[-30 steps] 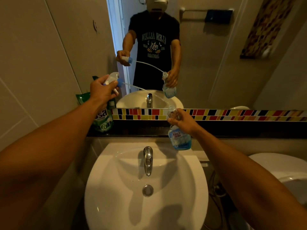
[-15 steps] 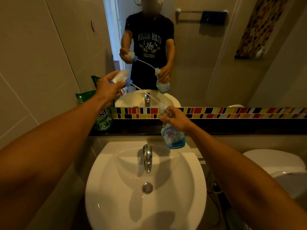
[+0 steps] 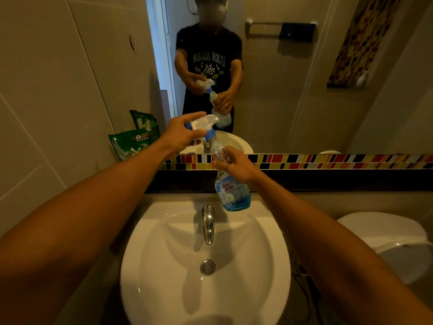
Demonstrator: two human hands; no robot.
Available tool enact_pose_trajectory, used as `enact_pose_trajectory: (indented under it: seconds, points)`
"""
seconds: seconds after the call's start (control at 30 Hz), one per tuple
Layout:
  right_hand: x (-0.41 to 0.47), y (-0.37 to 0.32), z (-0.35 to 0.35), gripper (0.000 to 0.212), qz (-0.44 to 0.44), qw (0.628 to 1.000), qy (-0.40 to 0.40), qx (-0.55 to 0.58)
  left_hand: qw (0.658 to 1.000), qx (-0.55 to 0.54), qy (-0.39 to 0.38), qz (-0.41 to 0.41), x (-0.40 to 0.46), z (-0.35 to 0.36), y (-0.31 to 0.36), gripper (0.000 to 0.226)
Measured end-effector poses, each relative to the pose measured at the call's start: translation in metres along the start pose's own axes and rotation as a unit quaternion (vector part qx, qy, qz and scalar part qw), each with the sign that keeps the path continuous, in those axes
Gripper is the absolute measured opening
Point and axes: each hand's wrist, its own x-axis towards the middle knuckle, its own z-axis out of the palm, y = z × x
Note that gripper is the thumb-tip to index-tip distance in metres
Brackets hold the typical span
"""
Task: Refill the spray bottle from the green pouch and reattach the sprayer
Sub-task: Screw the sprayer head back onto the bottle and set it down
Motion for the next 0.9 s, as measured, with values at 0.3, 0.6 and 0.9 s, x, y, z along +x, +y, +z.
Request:
enact_pose_trajectory:
  seconds: [0.3, 0.6, 0.9]
  points:
    - [-0.004, 0.001, 0.009, 0.032, -0.003, 1.0, -0.009, -0.004, 1.0, 0.018, -0.007, 0.002, -0.012, 0.005, -0.013, 0.056]
    - [-0.009, -0.006, 0.011, 0.035, -0.005, 1.0, -0.017, 0.014, 1.0, 0.021, -0.009, 0.008, -0.02, 0.014, -0.014, 0.055]
    - [-0.008, -0.015, 0.008, 0.031, -0.02, 0.999, -0.015, 0.028, 0.997, 0.044, 0.038, 0.049, -0.016, 0.031, -0.005, 0.052]
